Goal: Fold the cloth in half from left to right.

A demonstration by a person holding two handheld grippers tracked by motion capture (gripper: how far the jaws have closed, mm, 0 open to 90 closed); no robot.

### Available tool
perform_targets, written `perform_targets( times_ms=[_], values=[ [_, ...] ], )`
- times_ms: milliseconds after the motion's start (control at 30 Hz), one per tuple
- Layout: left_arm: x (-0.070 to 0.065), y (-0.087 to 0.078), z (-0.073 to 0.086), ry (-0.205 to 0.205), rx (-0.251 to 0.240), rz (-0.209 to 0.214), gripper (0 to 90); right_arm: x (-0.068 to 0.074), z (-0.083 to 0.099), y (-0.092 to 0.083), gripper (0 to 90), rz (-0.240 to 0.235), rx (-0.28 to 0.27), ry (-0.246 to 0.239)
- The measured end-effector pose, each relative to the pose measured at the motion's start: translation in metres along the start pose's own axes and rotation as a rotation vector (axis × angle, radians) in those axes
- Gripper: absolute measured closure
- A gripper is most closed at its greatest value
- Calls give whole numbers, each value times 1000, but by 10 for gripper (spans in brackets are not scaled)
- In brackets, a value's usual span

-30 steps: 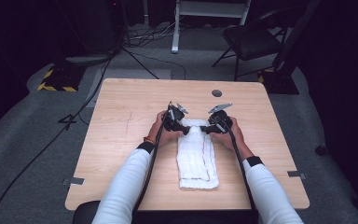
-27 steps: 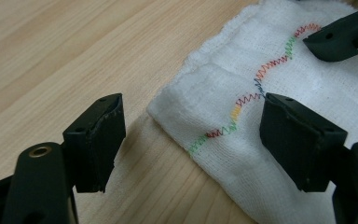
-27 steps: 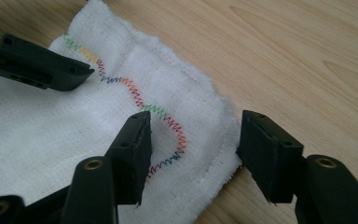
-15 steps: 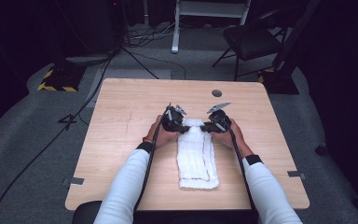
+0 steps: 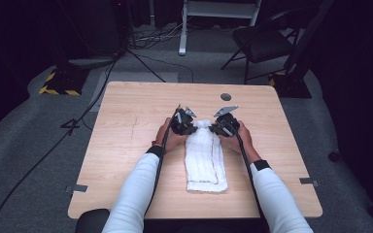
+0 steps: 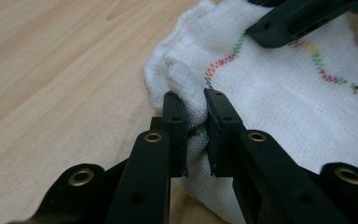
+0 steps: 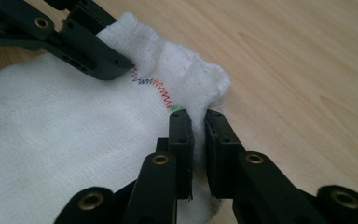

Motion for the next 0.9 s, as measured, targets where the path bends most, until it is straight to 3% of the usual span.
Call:
perform_targets(
  times_ms=[433, 633, 833, 900],
  values=[
    [11, -18, -40, 9, -105, -108, 807, -11, -31, -28, 831, 101, -109, -35],
    [15, -29, -54, 11, -144, -113, 806, -15, -41, -41, 831, 130, -139, -43],
    [15, -41, -59, 5, -185, -71, 804, -13, -47, -52, 832, 136, -165, -64],
    [16, -45, -59, 20, -192, -69, 802, -10, -48, -55, 832, 131, -168, -73]
  ],
)
Point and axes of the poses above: each handheld gripper's, and its own axes: y roughly forward along the jaws, z roughly out of its underside, x roughly to its left, the point moved 9 cm from there along y, roughly forward along the jaws, and after that the axes turned 10 degrees about -z, right-handed, at the moved point
